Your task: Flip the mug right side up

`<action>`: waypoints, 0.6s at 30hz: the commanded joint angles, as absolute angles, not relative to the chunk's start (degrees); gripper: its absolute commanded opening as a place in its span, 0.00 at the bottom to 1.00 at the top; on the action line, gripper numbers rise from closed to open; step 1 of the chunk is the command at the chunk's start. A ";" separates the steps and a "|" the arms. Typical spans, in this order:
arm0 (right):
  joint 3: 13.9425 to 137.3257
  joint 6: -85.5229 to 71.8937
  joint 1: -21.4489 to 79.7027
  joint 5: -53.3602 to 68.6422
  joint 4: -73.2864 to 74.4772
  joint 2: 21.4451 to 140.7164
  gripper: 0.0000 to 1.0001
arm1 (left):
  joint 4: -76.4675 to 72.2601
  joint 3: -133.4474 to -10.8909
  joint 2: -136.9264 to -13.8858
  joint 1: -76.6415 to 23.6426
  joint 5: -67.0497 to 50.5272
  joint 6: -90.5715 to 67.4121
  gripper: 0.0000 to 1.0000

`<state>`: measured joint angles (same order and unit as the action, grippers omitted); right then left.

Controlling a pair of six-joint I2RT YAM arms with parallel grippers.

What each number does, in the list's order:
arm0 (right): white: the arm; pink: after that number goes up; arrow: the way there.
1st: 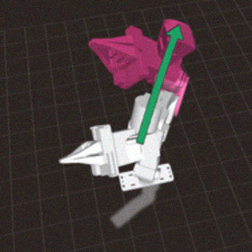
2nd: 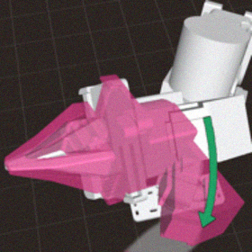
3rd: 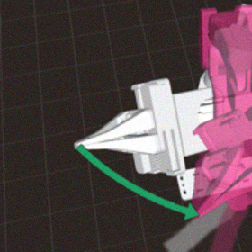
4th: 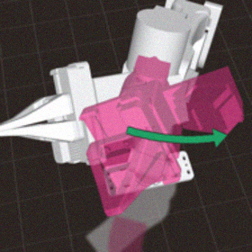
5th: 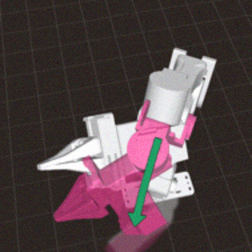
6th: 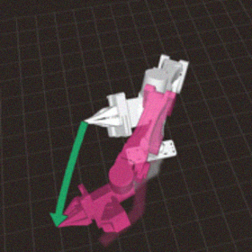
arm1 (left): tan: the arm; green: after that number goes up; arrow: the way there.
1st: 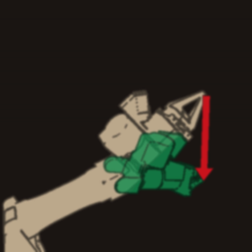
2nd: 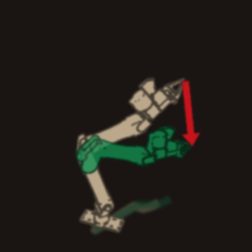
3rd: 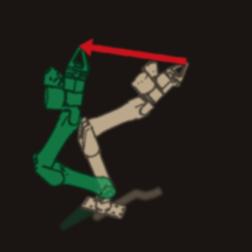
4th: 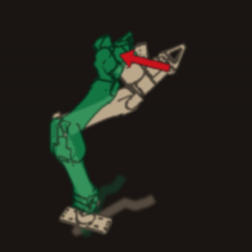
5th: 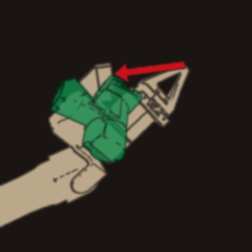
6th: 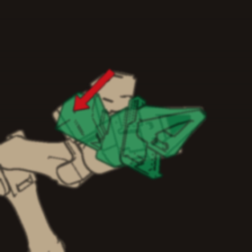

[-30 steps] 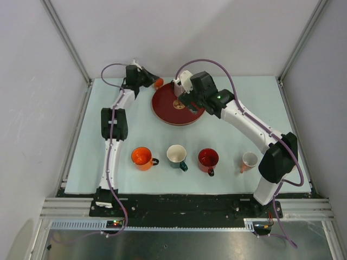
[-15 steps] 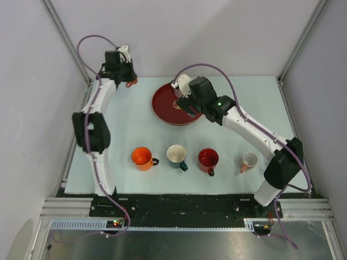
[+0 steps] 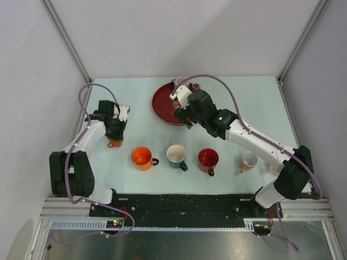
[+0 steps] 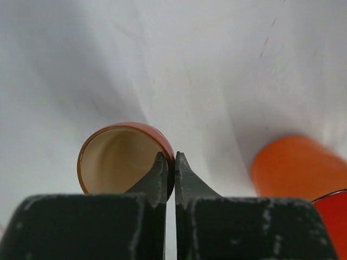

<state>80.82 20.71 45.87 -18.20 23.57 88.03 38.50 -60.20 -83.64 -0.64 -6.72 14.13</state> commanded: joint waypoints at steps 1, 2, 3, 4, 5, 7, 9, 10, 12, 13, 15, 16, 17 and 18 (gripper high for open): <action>79.55 18.33 47.01 -18.82 20.29 85.00 0.91 | 38.01 -55.91 -79.82 1.86 -7.25 16.58 0.00; 79.32 18.17 47.19 -18.86 20.21 84.82 0.91 | 37.99 -55.02 -79.29 2.16 -7.18 16.03 0.00; 79.04 18.14 47.41 -18.92 20.08 84.60 0.91 | 38.02 -54.14 -78.84 2.49 -7.46 15.57 0.00; 78.85 18.03 47.61 -19.17 19.97 84.44 0.91 | 38.04 -53.53 -78.27 2.65 -7.60 15.12 0.00; 78.58 17.94 47.76 -19.34 19.92 84.32 0.91 | 38.00 -52.82 -77.85 2.73 -7.97 14.81 0.00; 78.11 17.54 48.00 -19.51 19.77 84.05 0.91 | 37.93 -51.61 -77.36 3.06 -9.05 14.56 0.00; 77.67 17.24 48.19 -19.60 19.64 83.79 0.91 | 37.78 -50.19 -77.13 3.33 -10.35 15.04 0.00; 77.46 17.10 48.22 -19.60 19.58 83.69 0.91 | 37.61 -49.49 -77.02 3.38 -10.89 15.34 0.00; 77.15 17.02 48.20 -19.67 19.42 83.63 0.91 | 36.98 -48.16 -76.71 3.50 -11.27 16.23 0.00; 77.07 16.99 48.14 -19.68 19.33 83.70 0.91 | 36.81 -47.55 -76.50 3.60 -11.35 16.77 0.00; 77.01 16.51 47.65 -19.57 19.14 84.07 0.91 | 36.80 -46.63 -75.97 3.71 -11.60 17.57 0.00; 77.00 16.12 47.12 -19.46 18.93 84.40 0.91 | 36.81 -46.34 -75.69 3.75 -11.91 17.84 0.04; 77.09 15.40 46.32 -19.18 18.82 84.70 0.91 | 36.86 -46.15 -75.33 3.76 -12.11 18.10 0.08; 77.39 14.64 45.57 -18.90 18.95 85.15 0.92 | 36.98 -46.06 -75.15 3.77 -12.12 18.15 0.17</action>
<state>76.93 17.50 47.42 -18.61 21.58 85.62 37.60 -47.16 -77.36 3.25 -10.33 15.90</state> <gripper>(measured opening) 0.911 0.067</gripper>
